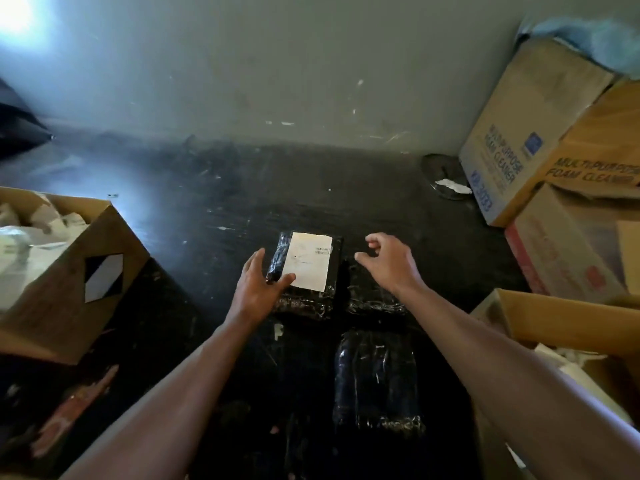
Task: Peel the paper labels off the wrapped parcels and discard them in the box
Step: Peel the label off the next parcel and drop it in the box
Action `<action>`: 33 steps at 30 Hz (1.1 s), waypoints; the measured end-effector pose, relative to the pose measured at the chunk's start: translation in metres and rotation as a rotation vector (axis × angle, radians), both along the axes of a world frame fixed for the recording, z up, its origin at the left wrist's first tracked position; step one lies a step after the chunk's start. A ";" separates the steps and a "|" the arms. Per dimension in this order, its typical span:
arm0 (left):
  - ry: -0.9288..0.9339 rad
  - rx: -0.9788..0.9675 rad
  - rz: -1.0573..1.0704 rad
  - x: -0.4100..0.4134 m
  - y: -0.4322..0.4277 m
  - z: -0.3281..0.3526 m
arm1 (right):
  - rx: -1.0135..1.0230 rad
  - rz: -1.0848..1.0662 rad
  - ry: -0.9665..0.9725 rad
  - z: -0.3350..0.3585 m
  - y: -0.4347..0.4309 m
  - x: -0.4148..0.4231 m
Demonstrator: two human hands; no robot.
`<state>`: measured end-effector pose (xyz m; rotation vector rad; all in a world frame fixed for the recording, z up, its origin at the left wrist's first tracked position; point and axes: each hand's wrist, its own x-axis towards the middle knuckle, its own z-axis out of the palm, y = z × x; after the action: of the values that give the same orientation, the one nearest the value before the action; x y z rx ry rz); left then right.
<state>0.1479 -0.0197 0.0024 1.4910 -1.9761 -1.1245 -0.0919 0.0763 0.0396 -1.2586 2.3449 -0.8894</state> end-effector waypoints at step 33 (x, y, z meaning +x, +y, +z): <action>0.050 0.084 -0.248 -0.036 -0.084 -0.087 | 0.100 -0.070 -0.007 -0.065 -0.144 0.018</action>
<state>0.1115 -0.1038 -0.0848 1.2687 -2.1464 -1.3468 -0.0743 -0.0676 -0.0254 -1.1388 2.4092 -0.7860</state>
